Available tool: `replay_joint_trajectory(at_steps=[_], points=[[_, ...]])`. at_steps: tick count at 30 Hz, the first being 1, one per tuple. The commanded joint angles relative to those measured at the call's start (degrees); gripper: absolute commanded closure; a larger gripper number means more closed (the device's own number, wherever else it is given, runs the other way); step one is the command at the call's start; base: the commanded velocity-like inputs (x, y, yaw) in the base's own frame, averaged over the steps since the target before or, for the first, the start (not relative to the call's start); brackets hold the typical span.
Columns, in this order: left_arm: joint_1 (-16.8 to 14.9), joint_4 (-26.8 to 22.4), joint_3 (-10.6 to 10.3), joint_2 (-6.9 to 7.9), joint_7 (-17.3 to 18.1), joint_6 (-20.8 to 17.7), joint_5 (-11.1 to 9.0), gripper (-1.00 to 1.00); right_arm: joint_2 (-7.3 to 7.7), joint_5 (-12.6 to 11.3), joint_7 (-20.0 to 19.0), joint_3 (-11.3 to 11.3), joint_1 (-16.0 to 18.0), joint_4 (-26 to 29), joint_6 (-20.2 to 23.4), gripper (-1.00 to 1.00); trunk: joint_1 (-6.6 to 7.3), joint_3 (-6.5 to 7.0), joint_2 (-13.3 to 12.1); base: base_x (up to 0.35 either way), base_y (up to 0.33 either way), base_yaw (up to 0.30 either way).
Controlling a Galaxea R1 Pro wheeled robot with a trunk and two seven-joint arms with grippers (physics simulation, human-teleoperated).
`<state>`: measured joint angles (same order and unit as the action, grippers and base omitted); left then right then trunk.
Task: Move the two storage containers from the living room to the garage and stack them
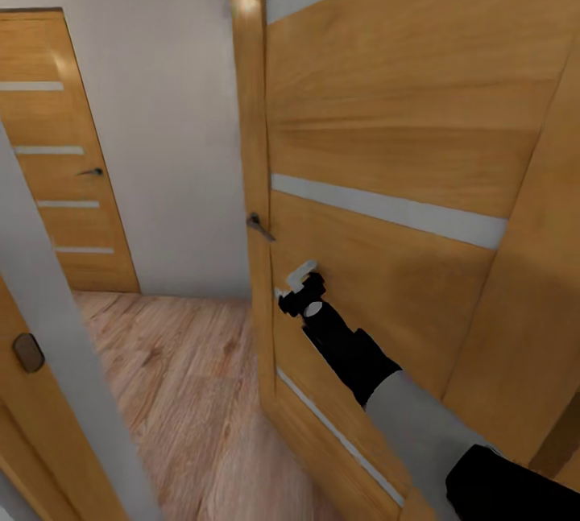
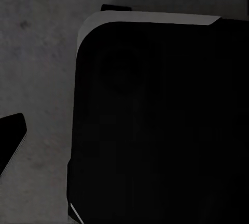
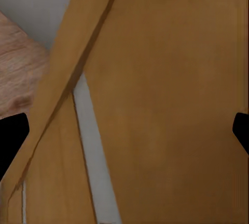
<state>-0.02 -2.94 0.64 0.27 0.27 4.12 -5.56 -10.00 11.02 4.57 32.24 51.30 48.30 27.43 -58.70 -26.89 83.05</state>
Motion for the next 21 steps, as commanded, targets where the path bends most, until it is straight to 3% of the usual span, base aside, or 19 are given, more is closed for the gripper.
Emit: replay_joint_trajectory(at_steps=[1,4,6,13,21], points=[[0.02,-0.05,0.03,0.00,0.04,0.10,-0.58,-1.00,0.00,2.21,0.90,-0.38,0.87,-0.71,0.60,-1.00,-0.03,-0.04,0.03,0.321,0.000,0.000],[0.02,-0.05,0.05,0.00,0.06,0.10,-0.57,-1.00,0.00,2.03,2.90,-0.58,6.93,-8.57,0.81,-1.00,-0.03,-0.04,0.03,0.321,0.000,0.000],[0.02,-0.05,0.05,0.00,0.07,0.10,-0.54,-1.00,0.00,1.94,3.12,-0.62,8.05,-9.82,0.84,-1.00,-0.03,-0.04,0.03,0.320,0.000,0.000],[0.02,-0.05,0.08,0.00,0.00,0.16,-0.52,-1.00,0.00,-2.56,3.82,-1.01,9.18,-9.33,0.54,-1.00,-0.03,-0.04,0.03,0.137,0.000,0.000],[0.02,-0.05,0.14,0.00,-0.01,0.18,-0.51,-1.00,0.00,-2.83,3.80,-1.04,9.17,-9.19,0.67,-1.00,-0.03,-0.04,0.03,0.001,0.000,0.000]])
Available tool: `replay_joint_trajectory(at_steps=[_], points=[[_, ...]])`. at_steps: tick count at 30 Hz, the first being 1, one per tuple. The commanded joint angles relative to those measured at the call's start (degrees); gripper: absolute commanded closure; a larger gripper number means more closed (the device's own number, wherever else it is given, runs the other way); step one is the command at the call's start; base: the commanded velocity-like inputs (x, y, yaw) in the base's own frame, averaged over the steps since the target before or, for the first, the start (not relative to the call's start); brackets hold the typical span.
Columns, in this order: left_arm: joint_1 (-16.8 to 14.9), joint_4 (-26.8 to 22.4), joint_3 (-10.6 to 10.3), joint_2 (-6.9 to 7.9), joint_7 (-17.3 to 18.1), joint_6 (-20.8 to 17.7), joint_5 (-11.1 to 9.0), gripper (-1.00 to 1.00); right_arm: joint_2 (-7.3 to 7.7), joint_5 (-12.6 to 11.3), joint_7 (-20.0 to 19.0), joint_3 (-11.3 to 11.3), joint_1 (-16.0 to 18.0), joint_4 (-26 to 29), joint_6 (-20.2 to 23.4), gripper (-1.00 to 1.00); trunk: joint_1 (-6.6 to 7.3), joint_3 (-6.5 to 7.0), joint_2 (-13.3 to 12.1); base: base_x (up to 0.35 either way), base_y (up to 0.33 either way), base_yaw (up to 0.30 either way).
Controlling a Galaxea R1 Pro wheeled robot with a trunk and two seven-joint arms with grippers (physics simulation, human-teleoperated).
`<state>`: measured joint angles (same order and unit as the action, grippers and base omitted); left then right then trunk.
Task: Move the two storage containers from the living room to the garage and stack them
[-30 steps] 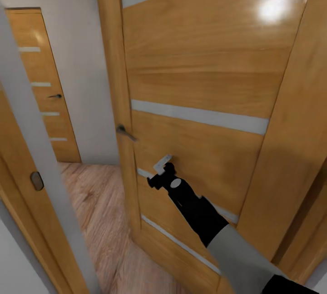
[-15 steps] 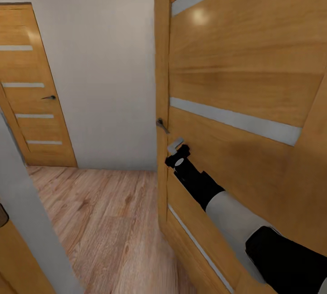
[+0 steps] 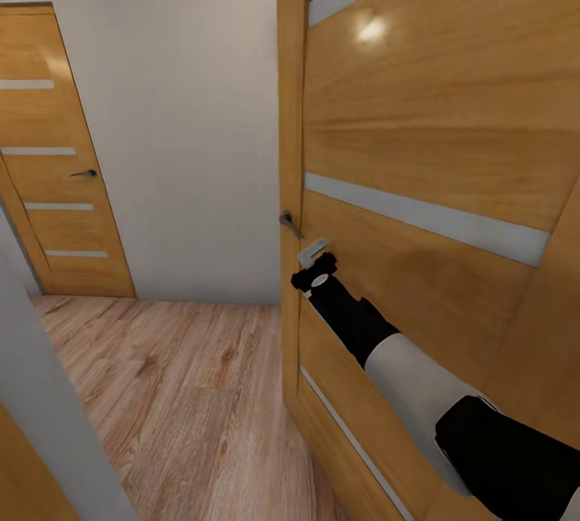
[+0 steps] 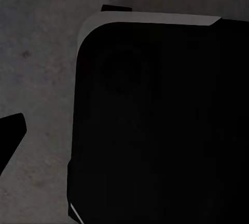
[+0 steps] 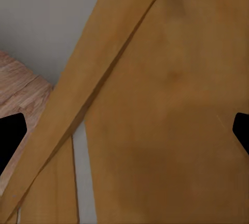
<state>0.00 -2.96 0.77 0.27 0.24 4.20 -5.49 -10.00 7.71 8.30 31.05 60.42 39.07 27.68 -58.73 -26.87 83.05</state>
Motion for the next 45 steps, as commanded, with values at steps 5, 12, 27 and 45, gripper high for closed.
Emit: replay_joint_trajectory(at_steps=[5,12,27,45], points=[[0.00,-0.04,0.02,0.00,0.02,0.11,-0.62,-1.00,0.00,0.54,0.05,0.16,0.05,-0.07,0.22,-1.00,0.00,-0.06,0.03,0.000,0.000,0.000],[0.00,-0.05,0.02,0.00,0.02,0.11,-0.65,-1.00,0.00,0.55,-0.07,0.24,0.05,-0.30,0.72,-1.00,0.00,-0.06,0.03,0.000,0.000,0.000],[0.00,-0.11,-0.07,0.01,-0.15,0.11,-0.80,-1.00,0.00,0.47,0.07,0.50,-0.22,-0.31,0.80,-1.00,0.00,-0.06,0.03,0.130,0.000,0.000],[-0.01,-0.10,-0.07,0.00,-0.15,0.11,-0.75,-1.00,0.00,0.57,0.44,0.34,-0.22,-4.36,0.32,-1.00,0.00,-0.06,0.03,0.290,0.000,0.000]])
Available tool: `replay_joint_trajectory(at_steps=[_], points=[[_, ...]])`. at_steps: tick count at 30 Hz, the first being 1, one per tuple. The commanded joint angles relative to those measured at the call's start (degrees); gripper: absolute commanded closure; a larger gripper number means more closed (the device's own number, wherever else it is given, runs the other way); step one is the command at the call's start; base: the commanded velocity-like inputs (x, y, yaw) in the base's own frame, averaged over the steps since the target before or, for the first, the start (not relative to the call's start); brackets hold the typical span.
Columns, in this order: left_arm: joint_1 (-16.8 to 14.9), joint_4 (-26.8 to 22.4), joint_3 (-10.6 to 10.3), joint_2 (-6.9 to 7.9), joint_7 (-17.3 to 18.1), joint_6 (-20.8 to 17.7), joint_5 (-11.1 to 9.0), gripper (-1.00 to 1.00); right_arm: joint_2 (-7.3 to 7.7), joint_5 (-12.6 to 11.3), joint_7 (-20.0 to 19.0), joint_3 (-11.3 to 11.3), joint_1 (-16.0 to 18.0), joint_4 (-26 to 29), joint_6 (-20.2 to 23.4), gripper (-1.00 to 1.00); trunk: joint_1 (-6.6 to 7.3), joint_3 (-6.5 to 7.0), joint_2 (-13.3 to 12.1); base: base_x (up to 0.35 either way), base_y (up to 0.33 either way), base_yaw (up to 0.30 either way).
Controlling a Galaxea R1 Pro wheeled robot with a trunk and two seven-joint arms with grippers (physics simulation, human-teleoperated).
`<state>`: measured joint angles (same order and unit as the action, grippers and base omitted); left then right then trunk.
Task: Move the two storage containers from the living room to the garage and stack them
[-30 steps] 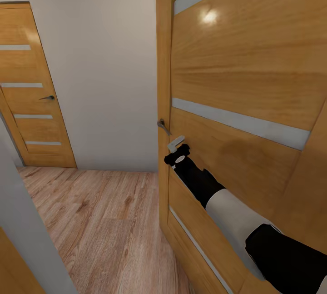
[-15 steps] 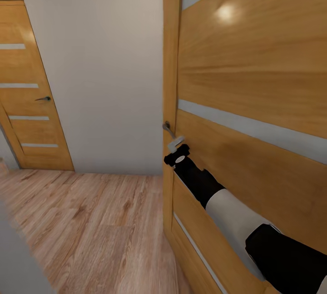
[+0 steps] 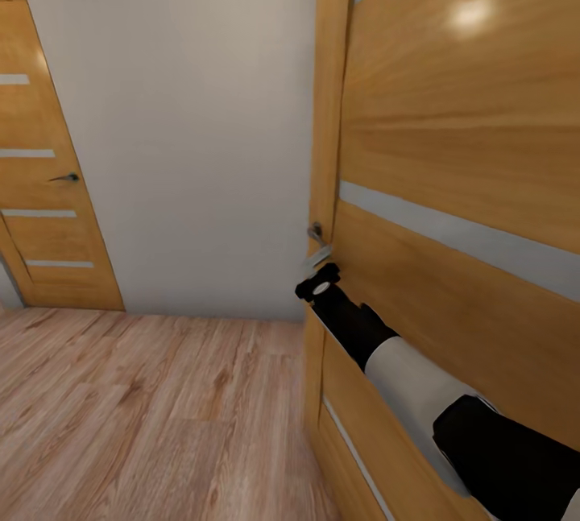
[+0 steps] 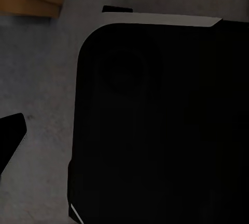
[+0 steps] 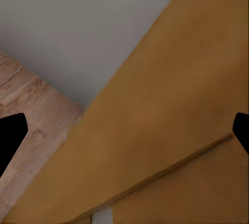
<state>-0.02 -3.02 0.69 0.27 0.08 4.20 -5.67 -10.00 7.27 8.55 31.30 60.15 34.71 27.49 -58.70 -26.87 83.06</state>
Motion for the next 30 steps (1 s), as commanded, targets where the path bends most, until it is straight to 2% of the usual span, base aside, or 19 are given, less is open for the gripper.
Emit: replay_joint_trajectory(at_steps=[1,22,25,26,30], points=[[0.01,-0.04,0.02,0.00,0.01,0.10,-0.57,-1.00,0.00,1.03,0.20,0.04,0.05,-0.21,0.47,-1.00,-0.02,-0.06,0.02,0.212,0.000,0.000],[0.02,-0.05,0.10,0.00,0.01,0.10,-0.57,-1.00,0.00,1.00,0.22,-0.39,0.05,-1.14,0.29,-1.00,-0.02,-0.06,0.02,0.025,0.000,0.000],[0.02,-0.05,0.10,0.00,0.01,0.10,-0.57,-1.00,0.00,1.07,0.24,-2.17,0.05,-1.14,0.31,-1.00,-0.02,-0.06,0.02,0.000,0.000,0.000],[0.02,-0.05,0.10,0.00,0.01,0.10,-0.57,-1.00,0.00,1.14,0.24,-3.93,0.05,-1.14,0.33,-1.00,-0.02,-0.06,0.02,0.000,0.000,0.000],[0.02,-0.05,0.10,0.00,0.01,0.10,-0.57,-1.00,1.03,1.21,0.24,-4.99,0.05,-1.14,0.36,-1.00,-0.02,-0.06,0.02,0.000,0.000,0.000]])
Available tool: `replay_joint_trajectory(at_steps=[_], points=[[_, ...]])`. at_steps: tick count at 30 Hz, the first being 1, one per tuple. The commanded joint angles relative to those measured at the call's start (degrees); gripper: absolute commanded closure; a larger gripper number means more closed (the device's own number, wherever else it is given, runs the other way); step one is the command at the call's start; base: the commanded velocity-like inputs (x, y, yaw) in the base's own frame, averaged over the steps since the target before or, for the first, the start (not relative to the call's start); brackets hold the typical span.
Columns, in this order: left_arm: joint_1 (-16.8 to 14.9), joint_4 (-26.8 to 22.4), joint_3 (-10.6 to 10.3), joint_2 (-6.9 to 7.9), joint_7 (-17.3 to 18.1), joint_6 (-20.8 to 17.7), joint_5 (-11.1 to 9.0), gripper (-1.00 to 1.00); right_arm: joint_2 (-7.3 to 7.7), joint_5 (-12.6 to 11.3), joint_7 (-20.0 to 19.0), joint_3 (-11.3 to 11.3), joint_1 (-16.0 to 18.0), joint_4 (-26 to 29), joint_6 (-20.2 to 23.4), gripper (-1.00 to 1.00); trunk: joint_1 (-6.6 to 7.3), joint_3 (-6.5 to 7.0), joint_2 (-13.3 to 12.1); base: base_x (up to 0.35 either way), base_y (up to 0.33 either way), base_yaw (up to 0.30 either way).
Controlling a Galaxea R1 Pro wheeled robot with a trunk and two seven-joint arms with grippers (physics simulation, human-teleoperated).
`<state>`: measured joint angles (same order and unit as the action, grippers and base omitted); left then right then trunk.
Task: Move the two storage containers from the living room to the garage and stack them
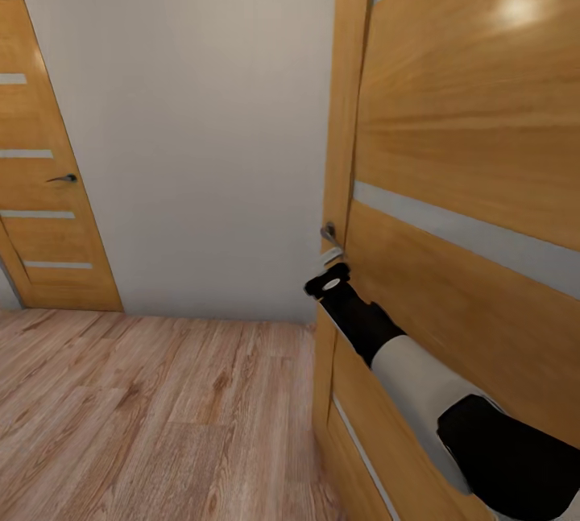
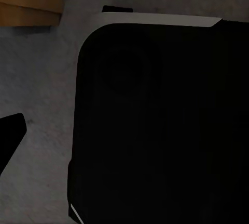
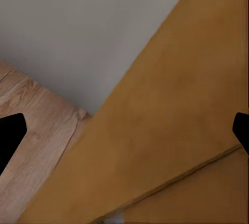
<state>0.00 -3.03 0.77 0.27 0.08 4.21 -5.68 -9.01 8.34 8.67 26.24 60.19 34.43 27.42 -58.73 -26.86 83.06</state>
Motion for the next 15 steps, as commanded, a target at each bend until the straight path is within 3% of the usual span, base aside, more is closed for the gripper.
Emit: replay_joint_trajectory(at_steps=[1,8,15], points=[[0.00,-0.04,0.02,0.00,0.01,0.10,-0.56,-1.00,0.49,0.15,0.11,-0.06,0.02,-0.86,0.43,-1.00,0.00,-0.07,0.02,0.000,0.000,0.000],[0.00,-0.04,0.02,0.00,0.01,0.10,-0.56,-1.00,1.77,0.18,0.17,-0.36,0.02,-0.86,0.44,-1.00,0.00,-0.07,0.02,0.000,0.000,0.000],[0.00,-0.04,0.02,0.00,0.01,0.10,-0.56,-1.00,5.32,0.17,0.40,-0.96,0.02,-0.86,0.44,-1.00,0.00,-0.07,0.02,0.000,0.000,0.000]])
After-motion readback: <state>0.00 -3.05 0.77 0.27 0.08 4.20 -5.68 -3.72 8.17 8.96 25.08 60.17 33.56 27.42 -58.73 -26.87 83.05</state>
